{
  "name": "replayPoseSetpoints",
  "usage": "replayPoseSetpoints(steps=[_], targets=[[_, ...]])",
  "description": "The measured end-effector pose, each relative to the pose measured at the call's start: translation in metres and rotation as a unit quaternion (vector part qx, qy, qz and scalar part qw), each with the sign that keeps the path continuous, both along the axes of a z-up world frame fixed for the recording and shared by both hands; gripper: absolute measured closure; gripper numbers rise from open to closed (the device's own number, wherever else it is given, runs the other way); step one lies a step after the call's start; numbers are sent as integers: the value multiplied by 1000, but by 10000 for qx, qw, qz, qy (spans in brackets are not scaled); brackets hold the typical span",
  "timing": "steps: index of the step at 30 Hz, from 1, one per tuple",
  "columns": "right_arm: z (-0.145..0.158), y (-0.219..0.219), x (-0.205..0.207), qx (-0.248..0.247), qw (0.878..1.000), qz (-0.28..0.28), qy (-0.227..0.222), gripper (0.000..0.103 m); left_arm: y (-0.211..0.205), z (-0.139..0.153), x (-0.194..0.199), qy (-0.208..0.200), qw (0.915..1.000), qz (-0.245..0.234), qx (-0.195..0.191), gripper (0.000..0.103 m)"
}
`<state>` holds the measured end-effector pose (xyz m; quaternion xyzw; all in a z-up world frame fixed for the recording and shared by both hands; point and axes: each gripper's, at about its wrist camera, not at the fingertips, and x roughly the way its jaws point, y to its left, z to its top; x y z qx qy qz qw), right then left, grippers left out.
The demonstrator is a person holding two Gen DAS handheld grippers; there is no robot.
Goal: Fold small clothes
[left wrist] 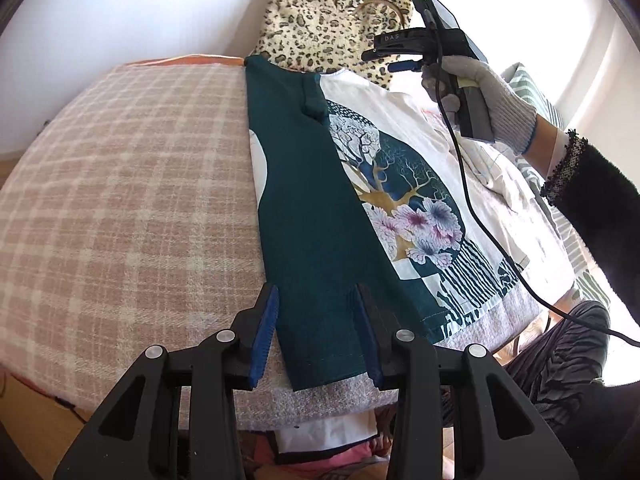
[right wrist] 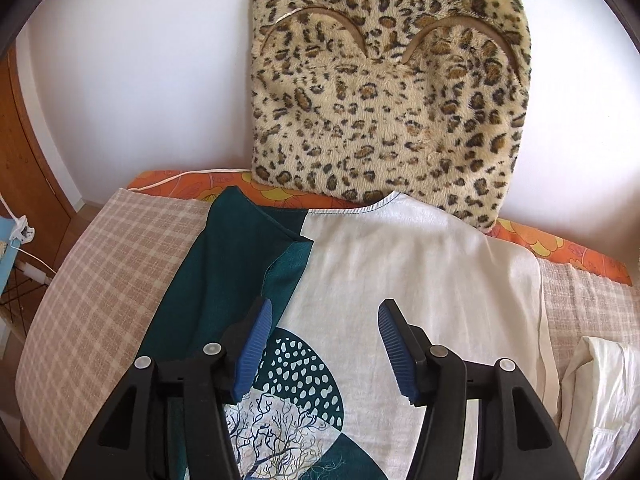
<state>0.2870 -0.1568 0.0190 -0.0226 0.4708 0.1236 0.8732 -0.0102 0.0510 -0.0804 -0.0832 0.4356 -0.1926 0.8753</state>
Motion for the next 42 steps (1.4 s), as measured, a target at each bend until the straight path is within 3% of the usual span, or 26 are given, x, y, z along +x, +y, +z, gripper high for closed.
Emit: replayPoseSetpoints(steps=[2, 4, 10, 15, 19, 28, 35, 38, 42], targets=[[2, -5, -9, 232, 9996, 155, 51, 45, -7, -2, 3, 6, 10000, -74, 51, 66], [-3, 0, -19, 402, 9986, 323, 112, 63, -12, -5, 5, 32, 9999, -115, 117, 66], [-23, 31, -51, 583, 9950, 747, 312, 64, -40, 0, 2, -142, 9982, -448, 364, 66], [-18, 15, -70, 839, 9930, 753, 353, 64, -76, 9, -4, -527, 9929, -894, 577, 66], [-3, -17, -79, 908, 9934, 650, 263, 60, -102, 16, -7, -777, 9889, -1139, 562, 66], [39, -122, -93, 1094, 9936, 278, -12, 53, -174, 18, -3, -853, 9809, -1681, 477, 66], [62, -204, -103, 1076, 9941, 1, -136, 47, -243, 15, 0, -875, 9687, -2275, 472, 66], [69, -237, -103, 1088, 9937, -207, -191, 43, -274, 11, -4, -916, 9612, -2529, 619, 51], [69, -269, -101, 1132, 9925, -418, -195, 36, -309, 2, -10, -1027, 9490, -2855, 851, 48]])
